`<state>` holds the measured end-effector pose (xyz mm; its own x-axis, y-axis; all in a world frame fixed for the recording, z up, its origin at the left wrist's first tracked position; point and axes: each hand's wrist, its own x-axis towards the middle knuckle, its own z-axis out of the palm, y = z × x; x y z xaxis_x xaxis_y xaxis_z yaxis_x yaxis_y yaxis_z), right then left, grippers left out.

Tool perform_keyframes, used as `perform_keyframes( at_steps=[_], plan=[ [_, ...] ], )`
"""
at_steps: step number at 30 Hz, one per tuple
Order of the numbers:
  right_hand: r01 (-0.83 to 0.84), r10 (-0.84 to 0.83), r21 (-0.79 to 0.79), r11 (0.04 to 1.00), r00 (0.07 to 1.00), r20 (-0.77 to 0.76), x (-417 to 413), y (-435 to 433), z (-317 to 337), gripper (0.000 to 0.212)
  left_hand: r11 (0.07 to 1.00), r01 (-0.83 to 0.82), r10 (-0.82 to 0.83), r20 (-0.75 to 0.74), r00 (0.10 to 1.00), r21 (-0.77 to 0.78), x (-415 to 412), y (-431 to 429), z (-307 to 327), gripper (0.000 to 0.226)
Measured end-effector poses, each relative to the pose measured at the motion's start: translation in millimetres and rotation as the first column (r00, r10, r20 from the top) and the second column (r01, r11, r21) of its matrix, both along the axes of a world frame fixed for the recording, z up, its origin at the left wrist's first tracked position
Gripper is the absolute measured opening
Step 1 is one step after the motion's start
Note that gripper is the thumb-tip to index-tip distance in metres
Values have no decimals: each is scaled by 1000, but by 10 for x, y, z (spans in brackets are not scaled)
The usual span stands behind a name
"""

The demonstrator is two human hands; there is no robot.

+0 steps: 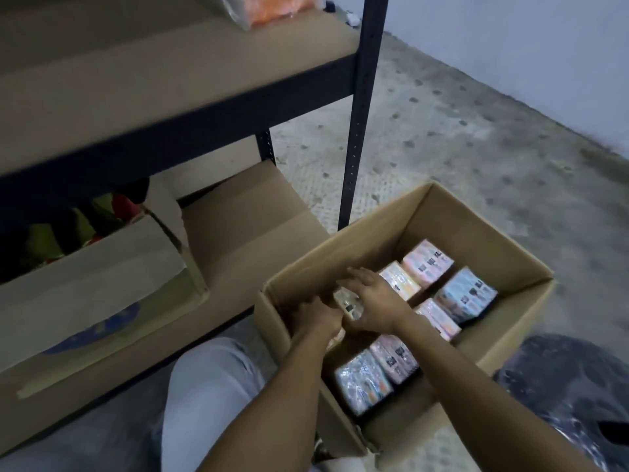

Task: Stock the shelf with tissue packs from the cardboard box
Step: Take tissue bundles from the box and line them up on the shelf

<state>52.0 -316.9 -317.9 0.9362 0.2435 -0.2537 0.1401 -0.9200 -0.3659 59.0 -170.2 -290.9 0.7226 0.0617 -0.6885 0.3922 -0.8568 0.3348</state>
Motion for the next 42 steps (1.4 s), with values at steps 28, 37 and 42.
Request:
perform_keyframes(
  at_steps=[28, 37, 42],
  plan=[
    [59, -51, -87, 995, 995, 90, -2, -119, 296, 83, 976, 201, -214, 229, 950, 77, 24, 61, 233, 29],
    [173, -167, -20, 985, 974, 156, -173, 2, 1007, 87, 968, 250, -227, 412, 883, -2, -57, 273, 976, 32],
    [229, -232, 39, 973, 941, 247, -277, 69, 1511, 86, 964, 260, -196, 519, 832, -53, -145, 454, 1465, 30]
  ],
)
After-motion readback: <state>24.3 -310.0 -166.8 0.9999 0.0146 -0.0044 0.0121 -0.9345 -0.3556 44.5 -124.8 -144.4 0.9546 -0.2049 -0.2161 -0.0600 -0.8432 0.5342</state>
